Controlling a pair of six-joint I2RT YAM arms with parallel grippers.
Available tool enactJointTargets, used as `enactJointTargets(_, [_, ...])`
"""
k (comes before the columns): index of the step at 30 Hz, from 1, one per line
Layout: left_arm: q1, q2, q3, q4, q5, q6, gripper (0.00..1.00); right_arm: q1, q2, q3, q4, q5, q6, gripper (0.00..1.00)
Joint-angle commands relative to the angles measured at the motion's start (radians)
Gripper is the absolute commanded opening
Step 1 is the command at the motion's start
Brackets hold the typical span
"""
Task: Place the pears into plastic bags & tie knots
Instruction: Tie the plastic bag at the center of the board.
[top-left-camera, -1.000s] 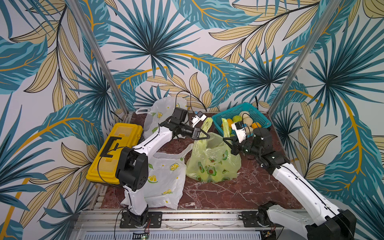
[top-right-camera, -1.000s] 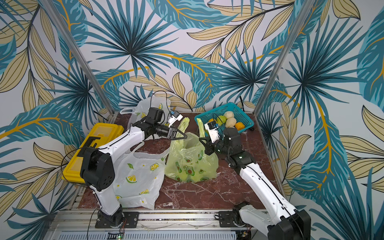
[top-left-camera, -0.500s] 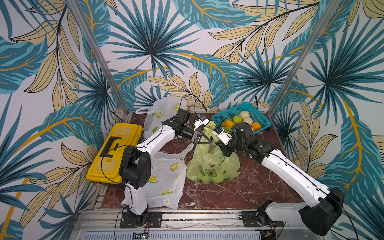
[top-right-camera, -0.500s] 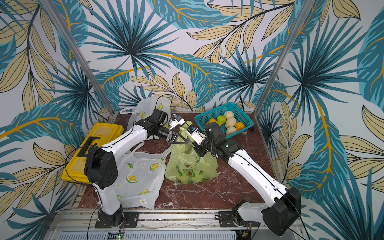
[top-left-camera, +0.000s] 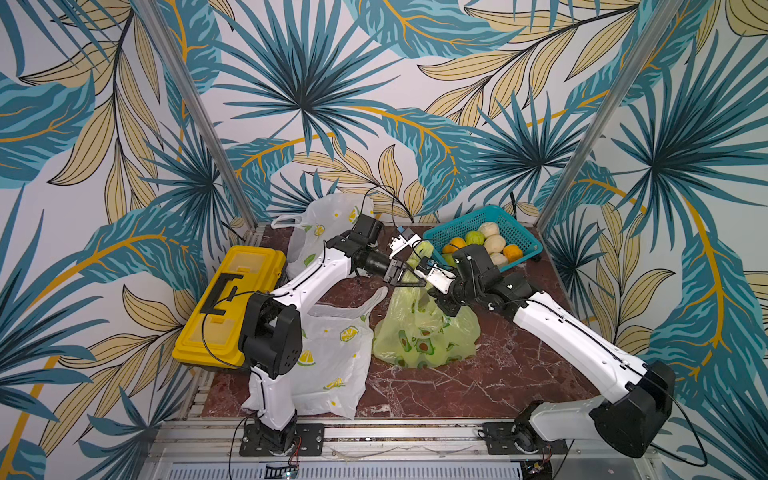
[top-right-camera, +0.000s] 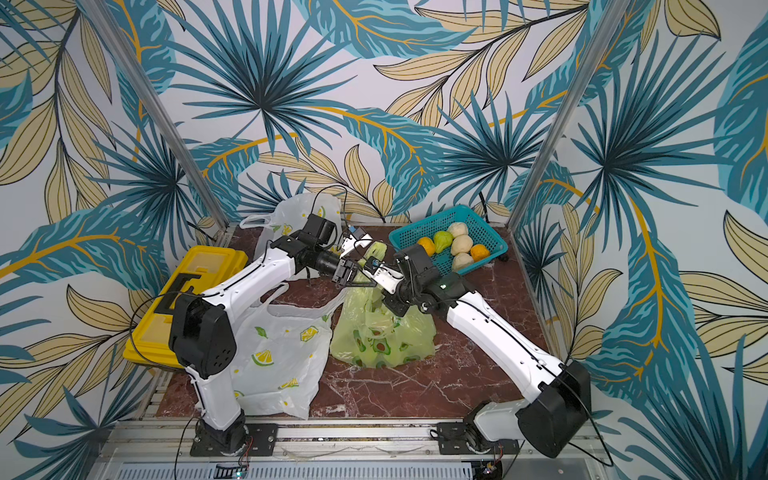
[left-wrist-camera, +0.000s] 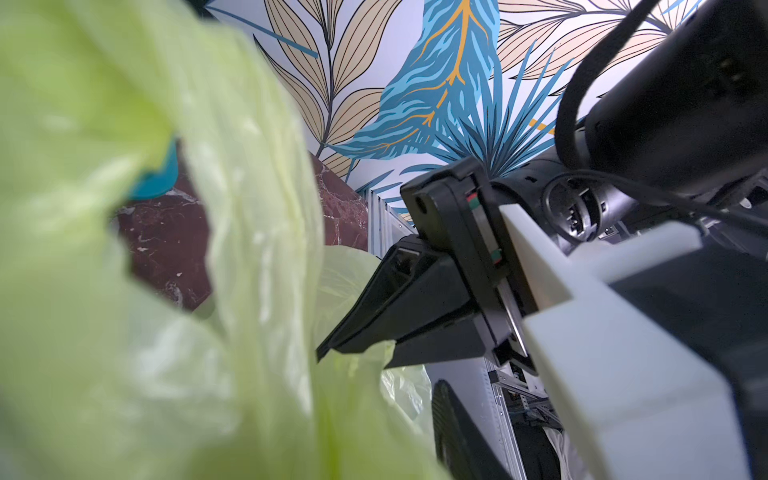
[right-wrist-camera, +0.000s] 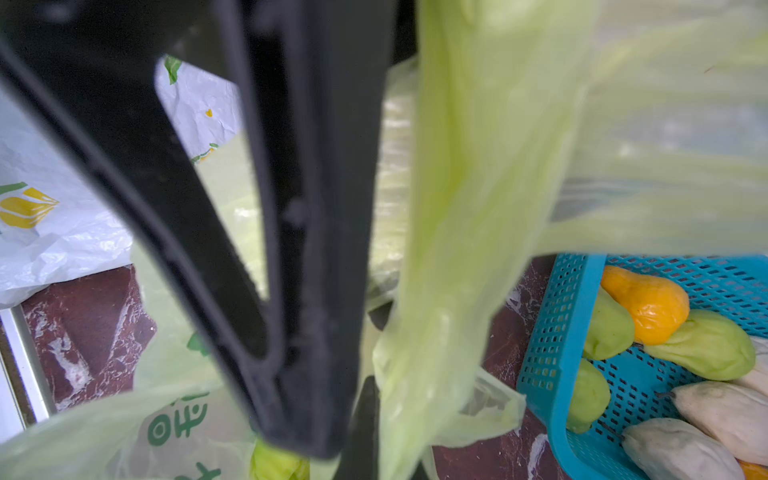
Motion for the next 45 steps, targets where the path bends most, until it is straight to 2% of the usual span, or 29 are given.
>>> enactJointTargets(1, [-0.005,0.009,0.051,0.0,-0.011,0.005,0.33,0.006,0.007,0.014,-0.01,0.0,0.0,0.0])
enactJointTargets(6, [-0.006,0.005,0.056,-0.001,-0.058,0.018,0.1,0.004,-0.008,0.005,0.009,0.0,0.068,0.0])
enactJointTargets(7, [-0.005,0.002,0.055,0.0,-0.055,0.026,0.09,0.003,-0.014,-0.001,0.014,-0.005,0.08,0.0])
enactJointTargets(8, [-0.006,-0.002,0.055,-0.001,-0.059,0.026,0.1,-0.001,-0.021,-0.005,0.016,-0.007,0.09,0.0])
enactJointTargets(10, [-0.002,-0.011,0.045,-0.001,-0.05,0.02,0.26,-0.01,-0.03,-0.01,0.017,-0.018,0.103,0.0])
enactJointTargets(14, [0.018,-0.043,-0.014,0.001,-0.025,0.034,0.38,-0.024,-0.053,-0.014,0.019,-0.026,0.097,0.0])
enactJointTargets(20, [0.017,-0.066,-0.06,0.001,-0.012,0.05,0.47,-0.028,-0.058,-0.01,0.001,-0.081,0.046,0.0])
enactJointTargets(26, [0.015,-0.084,-0.047,0.001,-0.016,0.06,0.56,-0.011,0.001,0.039,-0.068,-0.065,-0.013,0.0])
enactJointTargets(31, [0.008,-0.058,-0.011,0.001,-0.012,0.048,0.56,-0.009,0.016,0.06,-0.078,-0.072,-0.025,0.0])
enactJointTargets(39, [0.002,-0.012,0.042,0.0,-0.029,0.026,0.48,-0.008,0.023,0.054,-0.078,-0.076,-0.026,0.0])
enactJointTargets(40, [0.002,-0.008,0.05,0.0,-0.033,0.024,0.44,-0.008,0.02,0.051,-0.072,-0.077,-0.019,0.0])
enactJointTargets(44, [0.004,-0.007,0.045,0.0,-0.062,0.029,0.11,-0.018,0.008,0.062,-0.044,-0.065,0.073,0.0])
enactJointTargets(45, [0.007,-0.011,0.033,0.0,-0.065,0.033,0.07,-0.031,0.002,0.069,-0.038,-0.072,0.122,0.07])
